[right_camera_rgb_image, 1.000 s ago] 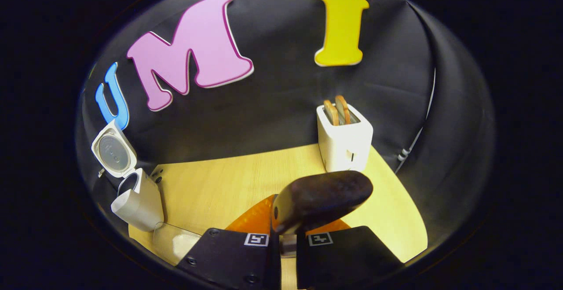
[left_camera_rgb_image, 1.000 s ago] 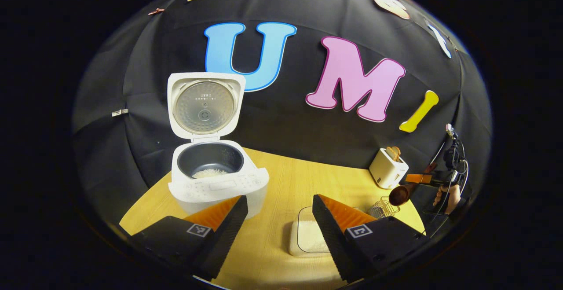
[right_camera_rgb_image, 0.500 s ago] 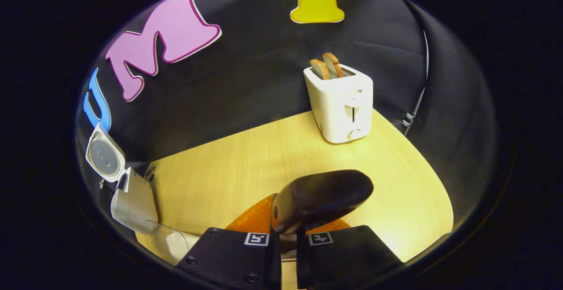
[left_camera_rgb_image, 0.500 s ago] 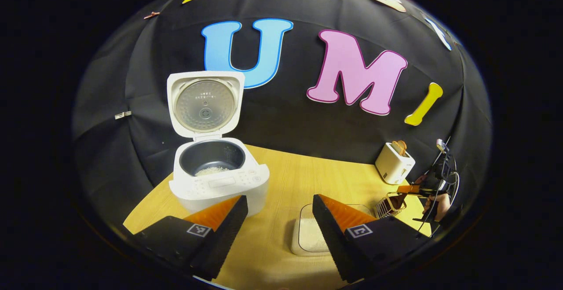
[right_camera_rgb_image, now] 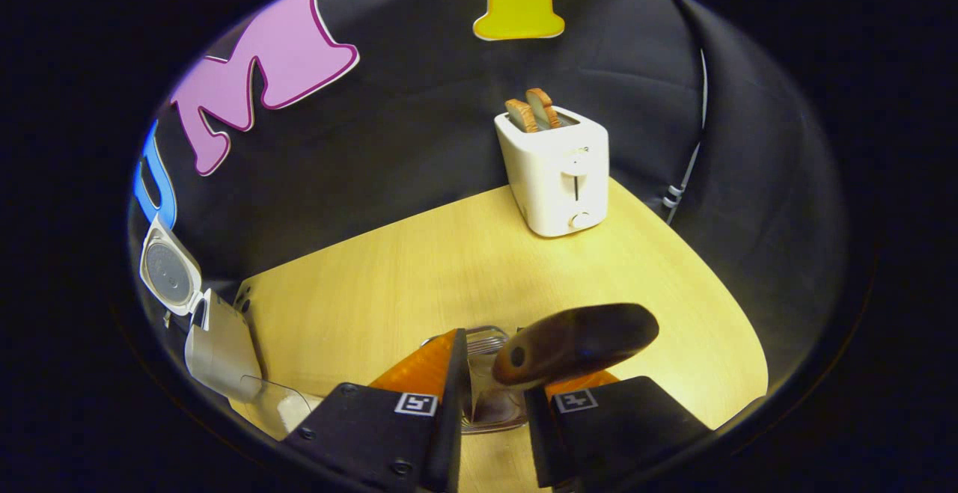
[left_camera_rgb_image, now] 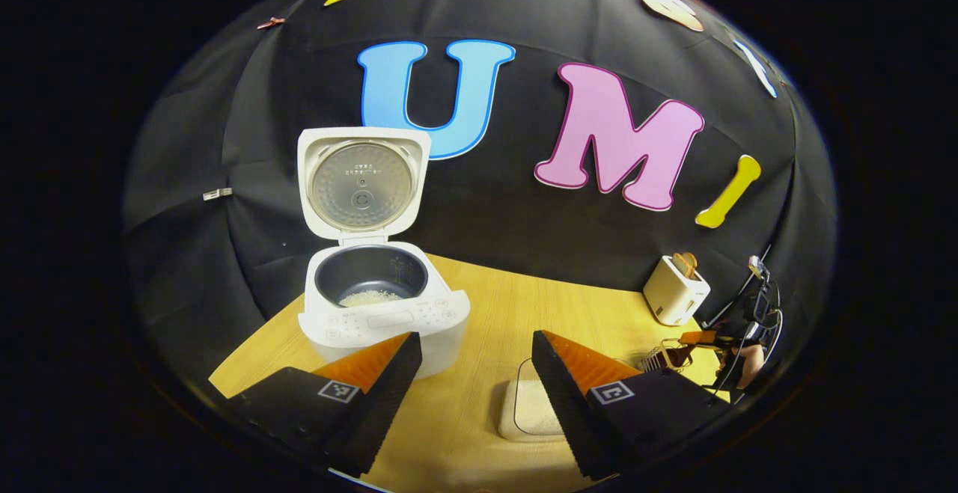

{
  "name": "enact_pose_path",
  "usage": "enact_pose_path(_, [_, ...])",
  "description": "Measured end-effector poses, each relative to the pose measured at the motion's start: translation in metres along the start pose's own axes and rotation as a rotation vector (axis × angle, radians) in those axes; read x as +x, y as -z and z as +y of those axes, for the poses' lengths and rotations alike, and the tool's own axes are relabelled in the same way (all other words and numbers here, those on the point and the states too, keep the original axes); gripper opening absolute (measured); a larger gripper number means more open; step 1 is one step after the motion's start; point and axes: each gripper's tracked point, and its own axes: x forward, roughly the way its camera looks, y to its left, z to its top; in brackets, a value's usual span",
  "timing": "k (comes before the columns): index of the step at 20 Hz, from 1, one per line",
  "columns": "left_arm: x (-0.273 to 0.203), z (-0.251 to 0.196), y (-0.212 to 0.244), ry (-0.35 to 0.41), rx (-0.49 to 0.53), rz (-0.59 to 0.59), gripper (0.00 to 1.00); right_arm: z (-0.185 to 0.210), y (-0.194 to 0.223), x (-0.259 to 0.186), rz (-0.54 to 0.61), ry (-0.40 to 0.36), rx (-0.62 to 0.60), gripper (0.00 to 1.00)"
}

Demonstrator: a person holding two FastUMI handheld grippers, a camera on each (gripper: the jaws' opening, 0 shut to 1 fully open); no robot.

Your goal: Close the left gripper, press the button to open the rice cooker; take a wooden spoon from the chopstick holder with the right hand, scoop a spoonful of rice and pour it into the rice cooker, then put the wooden spoon back into the chopstick holder.

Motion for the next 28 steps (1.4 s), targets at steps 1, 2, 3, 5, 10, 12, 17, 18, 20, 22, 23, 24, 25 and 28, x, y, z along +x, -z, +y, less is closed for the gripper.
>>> enact_pose_path(1, [0.001,0.004,-0.005,0.001,-0.003,-0.011,0.96,-0.001,0.000,-0.004,0.001,0.006,0.005,0.46])
enact_pose_path(2, [0.001,0.008,-0.011,-0.003,-0.005,-0.024,0.96,-0.002,-0.001,-0.008,-0.001,0.010,0.009,0.46])
enact_pose_path(3, [0.002,0.013,-0.018,-0.006,-0.005,-0.039,0.96,-0.002,-0.001,-0.012,-0.006,0.010,0.013,0.46])
enact_pose_path(5, [0.006,0.030,-0.039,-0.026,0.002,-0.077,0.96,-0.003,-0.002,-0.018,-0.014,0.018,0.013,0.82])
enact_pose_path(10, [0.018,0.093,-0.117,-0.098,0.010,-0.183,0.96,-0.013,-0.008,-0.054,-0.074,0.077,0.030,0.99])
enact_pose_path(12, [0.026,0.114,-0.155,-0.107,0.022,-0.228,0.96,-0.023,-0.007,-0.072,-0.104,0.110,0.018,0.98])
enact_pose_path(17, [0.055,0.149,-0.224,-0.111,0.049,-0.270,0.95,-0.048,0.020,-0.114,-0.069,0.197,-0.016,0.99])
enact_pose_path(18, [0.063,0.155,-0.234,-0.110,0.051,-0.278,0.95,-0.048,0.024,-0.123,-0.067,0.208,-0.006,0.99])
enact_pose_path(20, [0.081,0.171,-0.244,-0.120,0.055,-0.266,0.95,-0.046,0.034,-0.142,-0.071,0.228,0.006,0.99])
enact_pose_path(22, [0.103,0.189,-0.255,-0.132,0.040,-0.258,0.95,-0.037,0.043,-0.160,-0.072,0.239,0.010,0.99])
enact_pose_path(23, [0.111,0.194,-0.261,-0.126,0.029,-0.266,0.95,-0.033,0.049,-0.167,-0.068,0.242,0.010,0.99])
enact_pose_path(24, [0.120,0.199,-0.271,-0.121,0.020,-0.282,0.95,-0.028,0.056,-0.174,-0.057,0.245,0.009,0.99])
enact_pose_path(25, [0.129,0.207,-0.279,-0.121,0.014,-0.297,0.94,-0.025,0.064,-0.179,-0.046,0.250,0.005,0.99])
enact_pose_path(28, [0.156,0.232,-0.297,-0.130,0.009,-0.327,0.94,-0.015,0.077,-0.190,-0.026,0.269,0.000,0.99])
